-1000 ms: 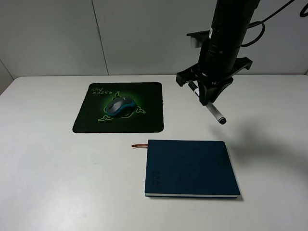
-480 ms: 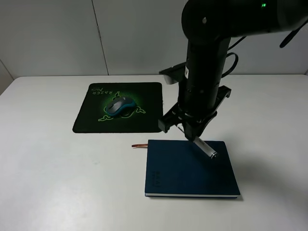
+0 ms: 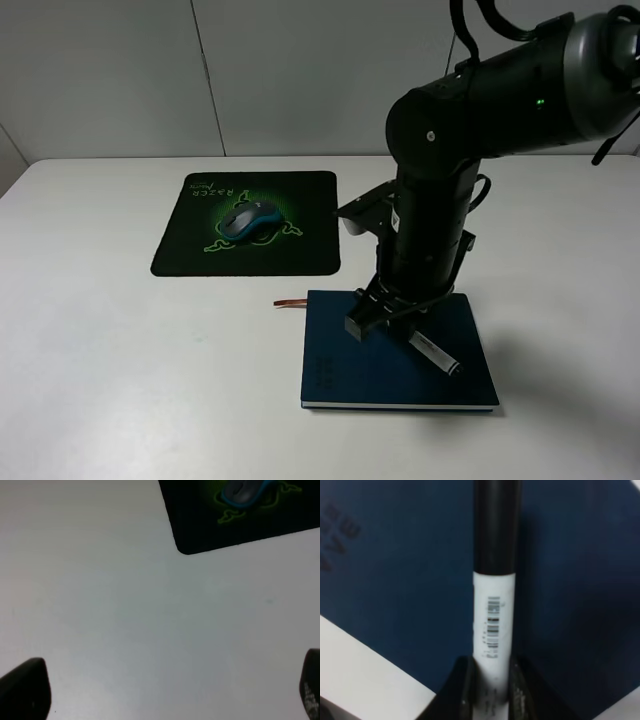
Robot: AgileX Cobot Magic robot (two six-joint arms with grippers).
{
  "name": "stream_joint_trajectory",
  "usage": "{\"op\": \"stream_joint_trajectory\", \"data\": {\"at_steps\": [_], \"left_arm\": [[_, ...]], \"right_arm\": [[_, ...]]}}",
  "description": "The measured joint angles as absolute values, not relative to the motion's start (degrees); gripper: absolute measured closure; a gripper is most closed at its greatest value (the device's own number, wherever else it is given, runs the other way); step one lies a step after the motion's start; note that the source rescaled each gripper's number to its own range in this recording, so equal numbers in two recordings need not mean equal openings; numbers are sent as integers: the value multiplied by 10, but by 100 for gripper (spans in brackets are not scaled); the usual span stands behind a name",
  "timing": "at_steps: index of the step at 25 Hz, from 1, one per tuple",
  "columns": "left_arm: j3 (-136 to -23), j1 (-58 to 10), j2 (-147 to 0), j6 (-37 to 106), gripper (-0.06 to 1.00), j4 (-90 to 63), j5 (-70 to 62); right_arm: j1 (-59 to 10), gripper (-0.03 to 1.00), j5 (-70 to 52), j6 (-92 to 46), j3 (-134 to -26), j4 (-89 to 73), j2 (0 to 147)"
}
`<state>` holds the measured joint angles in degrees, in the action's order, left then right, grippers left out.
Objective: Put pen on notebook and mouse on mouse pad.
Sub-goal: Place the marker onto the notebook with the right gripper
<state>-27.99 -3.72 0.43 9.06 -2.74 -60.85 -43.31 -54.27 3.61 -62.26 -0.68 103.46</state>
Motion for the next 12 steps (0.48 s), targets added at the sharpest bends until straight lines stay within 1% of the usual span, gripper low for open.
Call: {"op": "stream_joint_trajectory", "data": {"at_steps": [12], "left_arm": [[-280, -37, 4, 91, -6, -27, -609]], "right_arm": [[-433, 97, -456, 15, -588, -22, 1034]]}}
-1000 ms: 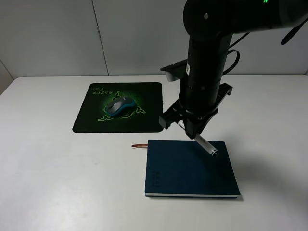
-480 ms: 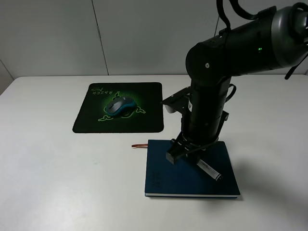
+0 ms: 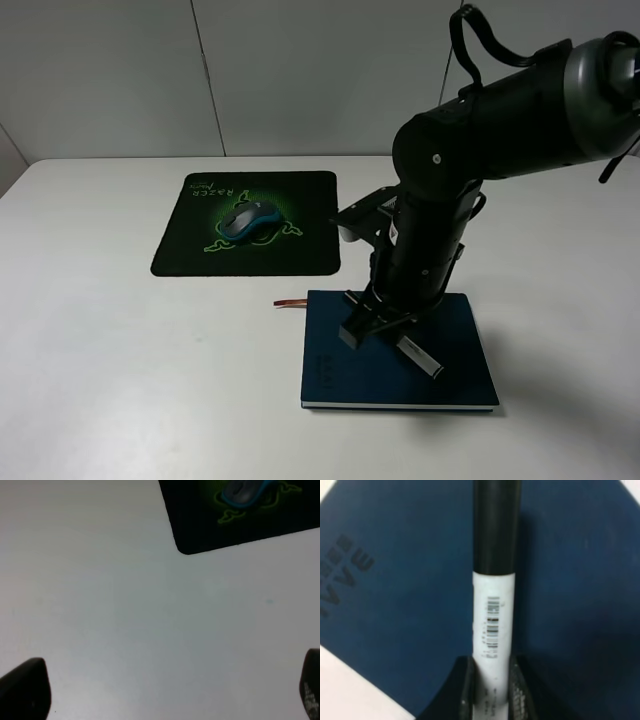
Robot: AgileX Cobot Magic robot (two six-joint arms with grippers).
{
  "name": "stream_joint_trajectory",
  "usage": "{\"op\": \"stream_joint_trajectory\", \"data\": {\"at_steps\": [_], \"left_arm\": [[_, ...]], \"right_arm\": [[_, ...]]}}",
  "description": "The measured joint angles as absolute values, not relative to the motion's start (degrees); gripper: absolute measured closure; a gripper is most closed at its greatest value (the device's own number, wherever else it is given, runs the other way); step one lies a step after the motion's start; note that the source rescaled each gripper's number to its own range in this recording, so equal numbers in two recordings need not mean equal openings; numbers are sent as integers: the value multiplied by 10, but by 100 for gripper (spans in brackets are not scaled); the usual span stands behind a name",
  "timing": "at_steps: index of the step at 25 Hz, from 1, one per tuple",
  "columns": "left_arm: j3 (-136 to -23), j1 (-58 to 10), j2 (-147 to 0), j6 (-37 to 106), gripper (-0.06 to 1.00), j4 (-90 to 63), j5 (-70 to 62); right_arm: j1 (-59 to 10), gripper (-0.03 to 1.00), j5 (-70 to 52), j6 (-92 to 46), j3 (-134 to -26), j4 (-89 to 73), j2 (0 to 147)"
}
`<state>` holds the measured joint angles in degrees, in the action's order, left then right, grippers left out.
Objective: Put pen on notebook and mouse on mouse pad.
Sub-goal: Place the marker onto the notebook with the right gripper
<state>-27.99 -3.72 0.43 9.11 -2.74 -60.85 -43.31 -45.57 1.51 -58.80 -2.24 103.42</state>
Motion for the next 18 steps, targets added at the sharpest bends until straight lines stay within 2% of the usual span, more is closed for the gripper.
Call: {"op": "stream_joint_trajectory", "data": {"at_steps": [8, 18], "left_arm": [[-280, -37, 4, 91, -6, -27, -609], [-280, -37, 4, 91, -6, -27, -609]], "right_arm": [[-433, 97, -401, 15, -583, -17, 1034], [-433, 97, -410, 24, -583, -5, 1043]]}}
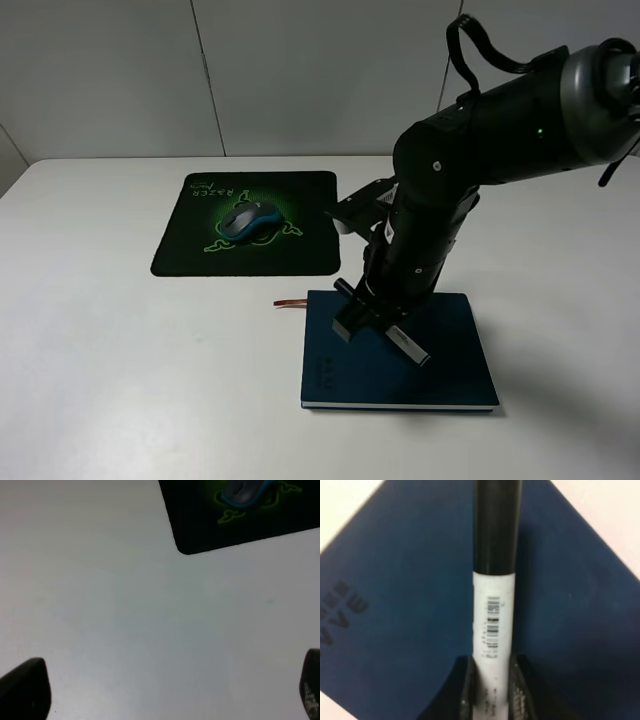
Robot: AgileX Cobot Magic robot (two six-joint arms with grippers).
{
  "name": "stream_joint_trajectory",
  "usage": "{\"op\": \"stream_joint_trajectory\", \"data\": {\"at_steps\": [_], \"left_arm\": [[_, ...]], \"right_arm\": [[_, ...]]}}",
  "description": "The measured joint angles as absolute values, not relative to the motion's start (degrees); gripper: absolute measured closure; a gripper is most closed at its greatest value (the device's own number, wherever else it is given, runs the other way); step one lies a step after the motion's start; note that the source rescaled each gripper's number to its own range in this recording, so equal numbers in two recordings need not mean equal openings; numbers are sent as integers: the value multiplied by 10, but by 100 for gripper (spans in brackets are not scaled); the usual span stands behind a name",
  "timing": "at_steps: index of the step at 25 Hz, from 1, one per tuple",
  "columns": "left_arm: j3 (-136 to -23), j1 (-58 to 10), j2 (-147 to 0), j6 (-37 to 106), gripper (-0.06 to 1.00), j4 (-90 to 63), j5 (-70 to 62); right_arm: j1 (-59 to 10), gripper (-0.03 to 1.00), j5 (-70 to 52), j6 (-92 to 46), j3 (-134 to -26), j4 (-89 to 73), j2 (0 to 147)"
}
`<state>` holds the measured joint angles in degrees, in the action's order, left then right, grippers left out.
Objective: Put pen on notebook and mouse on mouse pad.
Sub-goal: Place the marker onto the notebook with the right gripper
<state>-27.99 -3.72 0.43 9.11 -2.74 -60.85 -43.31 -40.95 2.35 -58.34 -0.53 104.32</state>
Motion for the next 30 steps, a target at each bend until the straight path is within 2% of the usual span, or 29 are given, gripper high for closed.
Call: {"op": "stream_joint_trajectory", "data": {"at_steps": [18, 20, 22, 23, 24, 25, 27, 30], "left_arm": [[-280, -37, 4, 91, -6, -26, -608], [-280, -37, 4, 91, -6, -26, -608], [-280, -37, 4, 91, -6, -26, -608], [-280, -37, 4, 91, -6, -26, -608], [-280, -37, 4, 91, -6, -26, -608], [-280, -37, 4, 91, -6, -26, -608], [-280, -37, 4, 91, -6, -26, -608], [-280, -37, 4, 91, -6, -26, -608]], "right_arm": [[-433, 95, -395, 32, -583, 0, 1084], [-433, 84, -399, 32, -583, 0, 1085], [-433, 63, -411, 32, -583, 0, 1088], [-433, 51, -412, 32, -583, 0, 1089], [-433, 32, -413, 32, -583, 0, 1090], [-433, 18, -413, 32, -583, 0, 1090], [-433, 5, -413, 39, -583, 0, 1090], [-433, -2, -414, 45, -583, 0, 1090]]}}
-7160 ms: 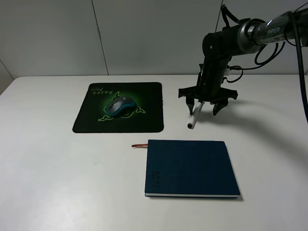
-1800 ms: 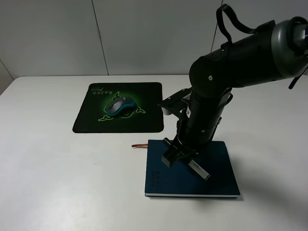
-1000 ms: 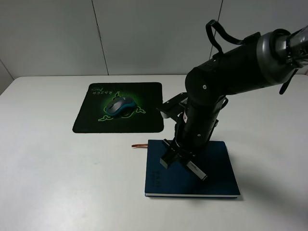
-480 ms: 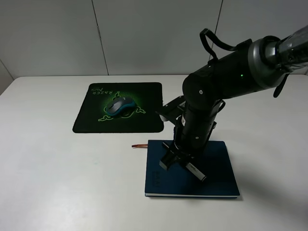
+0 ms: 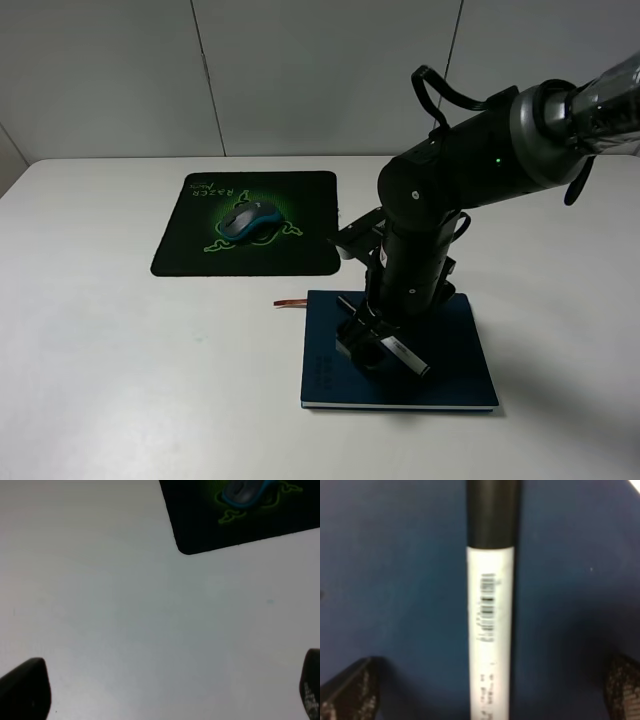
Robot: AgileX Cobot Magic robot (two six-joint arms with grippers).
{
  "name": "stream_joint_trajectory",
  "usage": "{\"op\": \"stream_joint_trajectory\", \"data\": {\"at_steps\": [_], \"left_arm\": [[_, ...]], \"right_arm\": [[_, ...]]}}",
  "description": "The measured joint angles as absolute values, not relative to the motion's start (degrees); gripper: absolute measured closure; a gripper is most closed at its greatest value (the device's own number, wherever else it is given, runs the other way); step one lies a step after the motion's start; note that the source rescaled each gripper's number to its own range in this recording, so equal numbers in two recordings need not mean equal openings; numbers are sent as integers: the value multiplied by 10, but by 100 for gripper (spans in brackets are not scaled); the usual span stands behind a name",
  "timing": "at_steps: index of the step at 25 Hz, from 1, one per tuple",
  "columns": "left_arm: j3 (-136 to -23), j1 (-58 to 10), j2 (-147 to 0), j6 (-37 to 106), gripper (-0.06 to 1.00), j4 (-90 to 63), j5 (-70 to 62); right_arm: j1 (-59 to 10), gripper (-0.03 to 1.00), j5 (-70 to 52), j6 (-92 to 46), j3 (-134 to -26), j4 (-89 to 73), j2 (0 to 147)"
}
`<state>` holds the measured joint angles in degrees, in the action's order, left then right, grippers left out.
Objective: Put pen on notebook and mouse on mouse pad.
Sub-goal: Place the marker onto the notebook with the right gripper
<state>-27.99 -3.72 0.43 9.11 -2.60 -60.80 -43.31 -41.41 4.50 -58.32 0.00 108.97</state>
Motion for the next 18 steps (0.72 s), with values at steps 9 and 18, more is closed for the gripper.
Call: {"op": "stream_joint_trajectory", "data": {"at_steps": [9, 18], "left_arm": [[-280, -37, 4, 91, -6, -26, -608], [-280, -37, 4, 91, -6, -26, -608]], "right_arm": [[-433, -3, -442, 45, -594, 4, 1090], [-433, -3, -510, 45, -653, 14, 1088]]}}
